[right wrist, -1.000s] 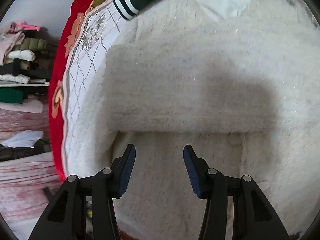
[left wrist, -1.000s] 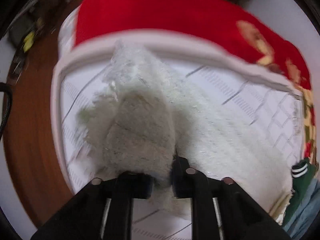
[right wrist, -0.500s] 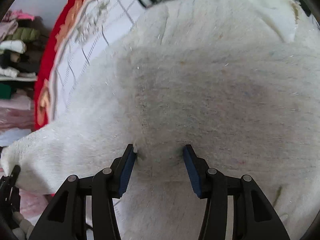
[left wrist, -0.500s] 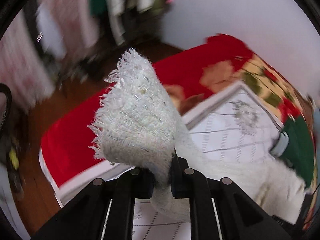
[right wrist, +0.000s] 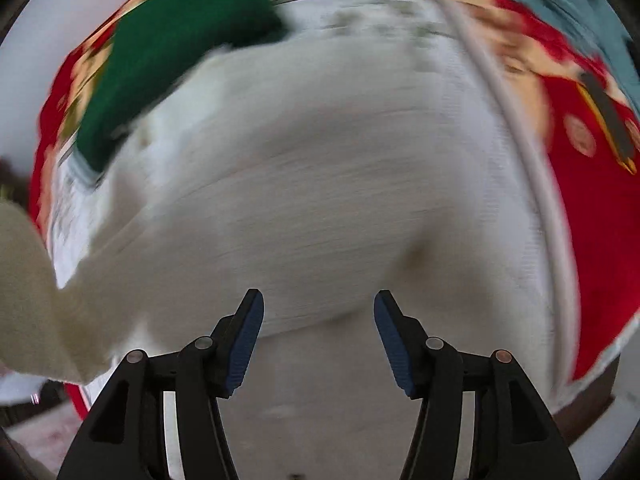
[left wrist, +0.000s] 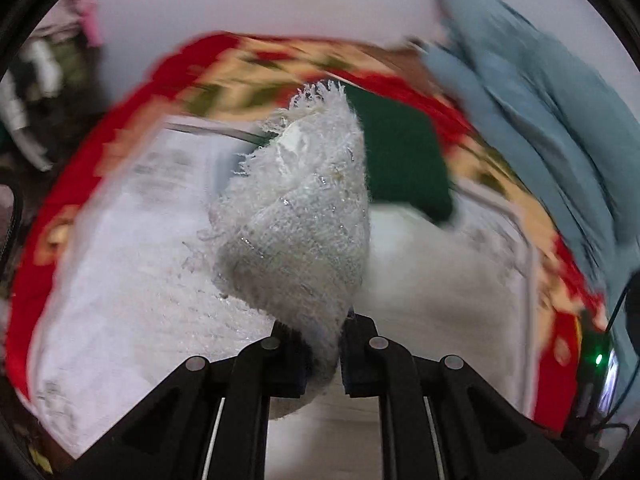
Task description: Fold large clothes
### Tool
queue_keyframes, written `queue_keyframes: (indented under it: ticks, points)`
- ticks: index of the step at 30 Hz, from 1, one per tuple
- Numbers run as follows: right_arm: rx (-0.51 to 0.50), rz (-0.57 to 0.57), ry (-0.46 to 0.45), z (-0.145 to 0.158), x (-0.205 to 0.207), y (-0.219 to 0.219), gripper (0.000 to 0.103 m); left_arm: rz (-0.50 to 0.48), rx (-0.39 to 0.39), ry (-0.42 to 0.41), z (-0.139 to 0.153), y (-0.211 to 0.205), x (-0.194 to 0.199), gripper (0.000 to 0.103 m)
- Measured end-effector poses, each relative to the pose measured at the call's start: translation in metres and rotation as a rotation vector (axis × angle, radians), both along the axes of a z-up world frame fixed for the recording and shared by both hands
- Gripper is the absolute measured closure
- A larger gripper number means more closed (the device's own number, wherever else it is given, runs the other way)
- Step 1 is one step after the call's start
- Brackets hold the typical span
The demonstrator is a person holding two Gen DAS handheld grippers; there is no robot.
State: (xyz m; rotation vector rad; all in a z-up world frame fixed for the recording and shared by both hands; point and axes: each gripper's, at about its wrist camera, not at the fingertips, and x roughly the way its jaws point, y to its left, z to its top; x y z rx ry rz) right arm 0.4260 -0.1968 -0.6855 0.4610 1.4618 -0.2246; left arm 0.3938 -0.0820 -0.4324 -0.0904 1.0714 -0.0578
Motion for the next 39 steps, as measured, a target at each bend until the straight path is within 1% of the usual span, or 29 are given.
queue_keyframes:
  ticks: [2, 4, 6, 7, 8, 10, 11, 12, 13, 15, 17, 18, 20, 22, 24, 25, 26, 28, 29, 30, 32, 33, 34, 35, 37, 38, 39]
  points:
    - [-0.015, -0.022, -0.008, 0.003, 0.0, -0.03, 0.043, -0.052, 0.01, 0.037, -0.016, -0.045, -0.001, 0.094]
    - [-0.058, -0.011, -0.02, 0.007, 0.002, -0.061, 0.043, -0.085, 0.037, 0.093, -0.04, -0.083, -0.002, 0.092]
    - [-0.086, -0.004, -0.015, 0.007, 0.003, -0.082, 0.043, -0.104, 0.065, 0.157, -0.066, -0.107, -0.001, 0.088]
    - [-0.085, -0.007, -0.01, 0.005, 0.003, -0.089, 0.043, -0.102, 0.083, 0.175, -0.075, -0.114, -0.002, 0.087]
    - [-0.074, -0.014, -0.006, 0.004, 0.002, -0.101, 0.043, -0.097, 0.098, 0.185, -0.081, -0.117, -0.007, 0.085]
    - [-0.045, -0.031, -0.001, 0.002, 0.001, -0.12, 0.043, -0.091, 0.078, 0.189, -0.084, -0.118, -0.007, 0.065]
    - [-0.029, -0.037, 0.001, 0.0, -0.001, -0.124, 0.043, -0.09, 0.062, 0.196, -0.085, -0.117, -0.006, 0.035]
    - [-0.012, -0.043, 0.003, -0.001, -0.003, -0.128, 0.043, -0.087, 0.046, 0.199, -0.084, -0.115, -0.005, 0.012]
    - [0.008, -0.048, 0.004, -0.001, -0.006, -0.133, 0.043, -0.085, 0.041, 0.197, -0.082, -0.114, -0.004, 0.01]
    - [0.051, -0.055, 0.004, 0.001, -0.013, -0.14, 0.043, -0.072, 0.03, 0.207, -0.081, -0.112, -0.003, 0.01]
    - [0.09, -0.062, 0.001, 0.003, -0.015, -0.143, 0.043, -0.054, 0.009, 0.24, -0.08, -0.105, -0.003, 0.01]
    - [0.113, -0.061, -0.008, 0.005, -0.016, -0.142, 0.043, -0.039, -0.001, 0.248, -0.077, -0.096, -0.007, 0.01]
    - [0.179, -0.057, -0.043, 0.012, -0.013, -0.138, 0.043, 0.007, 0.003, 0.245, -0.066, -0.075, -0.019, 0.01]
    - [0.255, -0.039, -0.075, 0.016, -0.005, -0.128, 0.043, 0.065, -0.011, 0.236, -0.053, -0.043, -0.031, 0.01]
    - [0.354, 0.01, -0.101, 0.015, 0.011, -0.11, 0.043, 0.136, 0.013, 0.226, -0.044, -0.014, -0.039, 0.01]
    - [0.385, 0.033, -0.106, 0.013, 0.019, -0.101, 0.043, 0.178, 0.042, 0.221, -0.041, 0.004, -0.044, 0.01]
    - [0.408, 0.05, -0.103, 0.011, 0.027, -0.092, 0.043, 0.216, 0.08, 0.224, -0.041, 0.02, -0.048, 0.01]
    - [0.429, 0.075, -0.094, 0.006, 0.04, -0.075, 0.043, 0.26, 0.142, 0.232, -0.047, 0.042, -0.052, 0.01]
    - [0.419, 0.107, -0.084, 0.002, 0.048, -0.064, 0.043, 0.283, 0.196, 0.251, -0.055, 0.054, -0.054, 0.009]
    - [0.391, 0.163, -0.054, -0.007, 0.055, -0.05, 0.043, 0.304, 0.229, 0.267, -0.062, 0.064, -0.056, 0.009]
    - [0.313, 0.242, 0.029, -0.03, 0.066, -0.029, 0.044, 0.346, 0.259, 0.285, -0.073, 0.082, -0.061, 0.009]
    - [0.295, 0.274, 0.056, -0.044, 0.07, -0.02, 0.06, 0.369, 0.27, 0.297, -0.08, 0.09, -0.065, 0.009]
    - [0.278, 0.299, 0.071, -0.053, 0.073, -0.013, 0.082, 0.384, 0.273, 0.307, -0.086, 0.097, -0.069, 0.009]
    - [0.243, 0.316, 0.071, -0.058, 0.076, -0.007, 0.097, 0.399, 0.272, 0.321, -0.09, 0.103, -0.075, 0.009]
    - [0.145, 0.334, -0.002, -0.048, 0.081, -0.002, 0.097, 0.419, 0.252, 0.332, -0.095, 0.11, -0.085, 0.009]
    - [0.077, 0.356, -0.045, -0.04, 0.084, 0.002, 0.097, 0.425, 0.242, 0.334, -0.097, 0.112, -0.09, 0.009]
    - [0.03, 0.362, -0.069, -0.034, 0.087, 0.003, 0.097, 0.424, 0.238, 0.342, -0.099, 0.114, -0.096, 0.009]
